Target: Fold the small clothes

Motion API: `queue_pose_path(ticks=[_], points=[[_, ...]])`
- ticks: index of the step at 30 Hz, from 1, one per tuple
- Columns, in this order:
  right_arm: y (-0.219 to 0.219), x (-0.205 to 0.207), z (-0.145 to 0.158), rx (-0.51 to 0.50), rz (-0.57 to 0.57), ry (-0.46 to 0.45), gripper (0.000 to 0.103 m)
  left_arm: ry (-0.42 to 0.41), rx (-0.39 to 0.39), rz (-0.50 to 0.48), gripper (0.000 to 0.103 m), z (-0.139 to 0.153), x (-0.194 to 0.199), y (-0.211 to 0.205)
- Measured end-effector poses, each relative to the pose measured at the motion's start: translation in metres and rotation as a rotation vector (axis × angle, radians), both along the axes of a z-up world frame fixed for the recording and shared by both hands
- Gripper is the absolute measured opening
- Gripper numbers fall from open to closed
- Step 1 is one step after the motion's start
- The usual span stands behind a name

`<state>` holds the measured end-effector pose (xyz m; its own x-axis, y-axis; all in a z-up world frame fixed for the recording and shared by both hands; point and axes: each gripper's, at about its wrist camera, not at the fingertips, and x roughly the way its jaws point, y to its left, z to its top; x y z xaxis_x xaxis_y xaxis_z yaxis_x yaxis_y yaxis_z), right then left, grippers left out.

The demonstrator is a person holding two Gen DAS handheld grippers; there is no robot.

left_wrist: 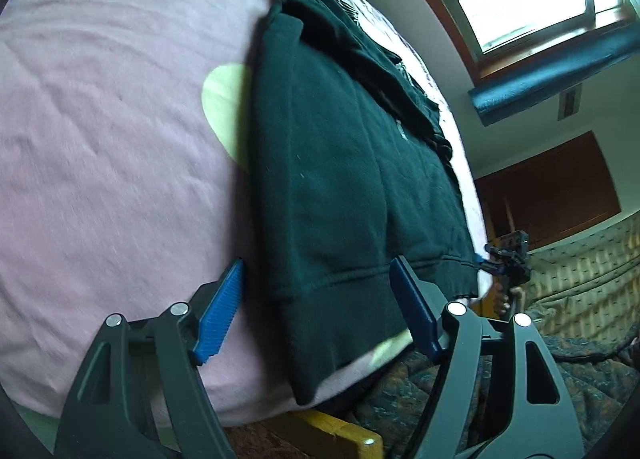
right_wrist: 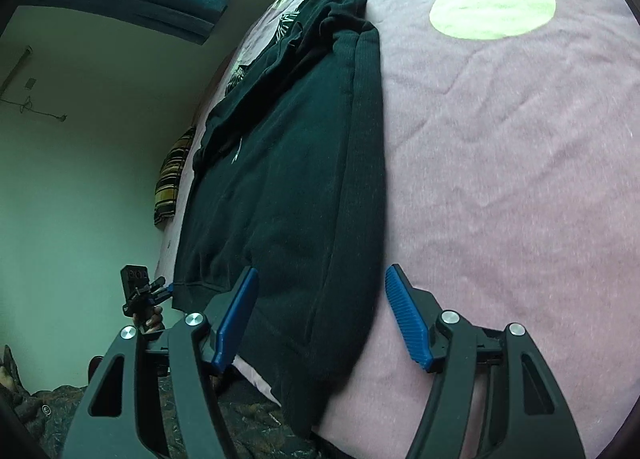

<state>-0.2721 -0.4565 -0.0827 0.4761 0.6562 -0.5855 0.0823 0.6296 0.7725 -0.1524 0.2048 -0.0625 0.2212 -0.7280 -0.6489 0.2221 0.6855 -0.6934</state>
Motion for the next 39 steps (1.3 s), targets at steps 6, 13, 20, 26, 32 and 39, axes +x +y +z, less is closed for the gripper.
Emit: queue_pose_path(ticks=[6,13,20,26,32,39], points=[[0.010,-0.015,-0.006,0.086,0.077,-0.006,0.066,0.032,-0.081,0.006,0.073,-0.006,-0.013,-0.006],[0.039,-0.015,-0.004,0.069,0.168,-0.014,0.072,0.017,-0.061,0.005,0.073,-0.005,-0.013,-0.016],[0.058,-0.022,-0.005,0.054,0.184,-0.029,0.060,0.023,-0.021,0.064,0.033,-0.011,-0.017,-0.007],[0.054,-0.023,0.003,0.104,0.121,-0.064,0.008,0.027,0.004,0.111,0.007,-0.008,-0.018,-0.006],[0.045,-0.013,0.042,0.218,0.090,-0.209,0.007,-0.060,-0.091,0.146,0.006,0.042,-0.005,-0.015],[0.004,0.055,0.081,0.319,0.027,-0.355,0.007,-0.147,-0.213,0.202,0.006,0.097,0.073,-0.021]])
